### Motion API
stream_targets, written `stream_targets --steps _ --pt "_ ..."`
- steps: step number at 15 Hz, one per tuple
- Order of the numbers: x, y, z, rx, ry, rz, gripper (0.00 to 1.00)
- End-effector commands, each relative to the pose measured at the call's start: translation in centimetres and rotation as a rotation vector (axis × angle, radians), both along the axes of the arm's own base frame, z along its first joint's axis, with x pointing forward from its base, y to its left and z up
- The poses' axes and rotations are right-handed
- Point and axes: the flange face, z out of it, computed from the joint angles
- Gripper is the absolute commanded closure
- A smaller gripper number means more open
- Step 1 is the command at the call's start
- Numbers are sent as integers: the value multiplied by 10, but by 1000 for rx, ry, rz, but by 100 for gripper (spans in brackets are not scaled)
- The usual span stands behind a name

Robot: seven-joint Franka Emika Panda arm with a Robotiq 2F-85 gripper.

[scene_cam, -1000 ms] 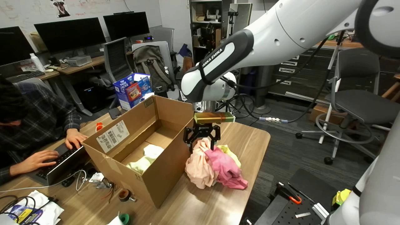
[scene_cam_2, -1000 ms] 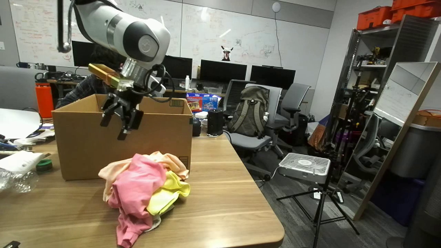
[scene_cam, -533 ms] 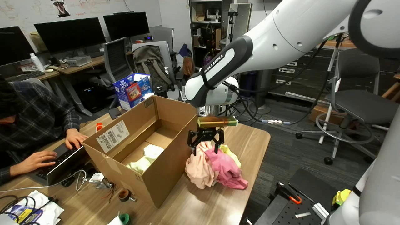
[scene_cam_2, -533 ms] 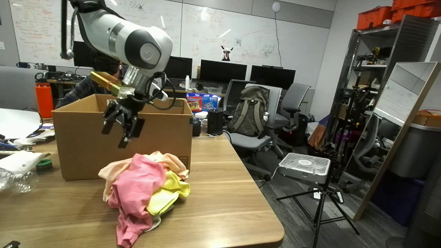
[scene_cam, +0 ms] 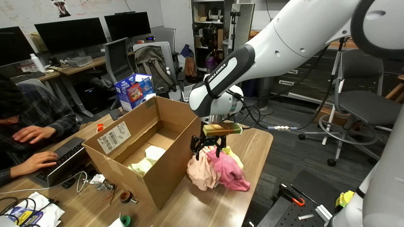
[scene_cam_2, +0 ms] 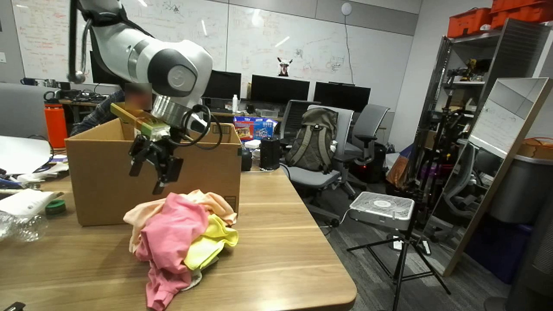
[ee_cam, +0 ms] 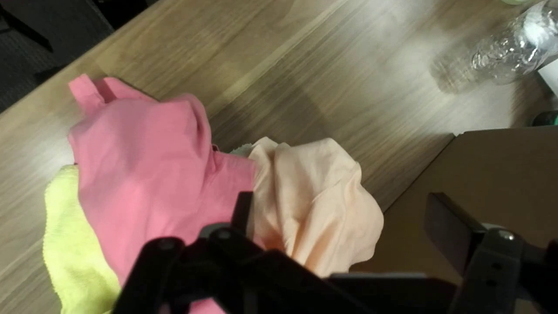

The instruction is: Put the shirts and towels in the box

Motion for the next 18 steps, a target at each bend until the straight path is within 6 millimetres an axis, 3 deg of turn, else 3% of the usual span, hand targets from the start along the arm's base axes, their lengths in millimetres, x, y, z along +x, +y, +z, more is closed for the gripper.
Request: stream_targets --steps 1,7,18 --pt "6 -15 -7 -8 -71 -8 0" --pt "0 -29 -20 -47 -89 -5 0" --pt "-14 -33 -53 -117 -59 81 0"
